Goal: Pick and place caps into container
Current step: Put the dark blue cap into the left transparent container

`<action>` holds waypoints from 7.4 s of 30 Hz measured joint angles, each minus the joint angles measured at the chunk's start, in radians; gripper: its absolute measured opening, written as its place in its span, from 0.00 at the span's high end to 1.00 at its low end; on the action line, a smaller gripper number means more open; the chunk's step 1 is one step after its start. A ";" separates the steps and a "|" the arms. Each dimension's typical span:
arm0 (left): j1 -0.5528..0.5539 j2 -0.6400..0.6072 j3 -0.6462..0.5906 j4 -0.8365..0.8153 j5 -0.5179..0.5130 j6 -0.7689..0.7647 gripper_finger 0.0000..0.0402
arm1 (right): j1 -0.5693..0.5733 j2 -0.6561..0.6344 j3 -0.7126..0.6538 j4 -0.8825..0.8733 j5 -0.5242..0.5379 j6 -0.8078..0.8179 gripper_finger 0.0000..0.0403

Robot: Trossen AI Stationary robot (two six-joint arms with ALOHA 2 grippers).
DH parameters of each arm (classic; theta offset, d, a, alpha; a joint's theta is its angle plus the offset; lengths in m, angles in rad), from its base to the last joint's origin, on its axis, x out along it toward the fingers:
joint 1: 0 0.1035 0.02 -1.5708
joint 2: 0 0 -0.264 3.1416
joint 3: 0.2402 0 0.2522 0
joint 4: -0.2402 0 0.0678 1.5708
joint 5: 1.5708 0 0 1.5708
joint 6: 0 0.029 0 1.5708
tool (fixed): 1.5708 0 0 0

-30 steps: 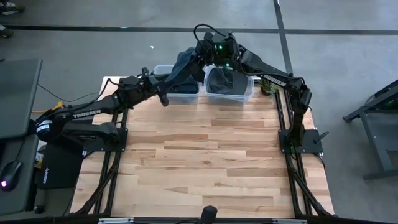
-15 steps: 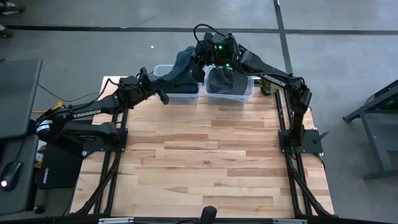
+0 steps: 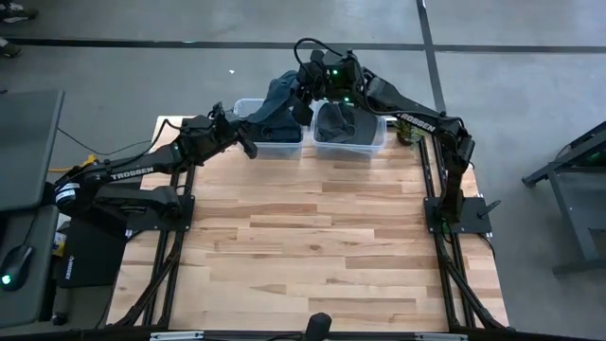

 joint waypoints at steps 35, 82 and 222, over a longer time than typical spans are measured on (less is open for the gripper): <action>0.049 0.000 0.000 -0.021 0.058 -0.353 0.99 | 0.014 -0.233 0.000 -0.363 0.051 -0.290 0.44; 0.438 0.181 0.000 0.321 1.150 -1.145 0.99 | 0.272 0.045 0.000 -0.347 0.683 -0.826 0.73; 0.719 -0.203 0.000 -0.251 1.064 -0.178 0.42 | 0.013 0.247 0.000 -0.010 0.149 -0.271 1.00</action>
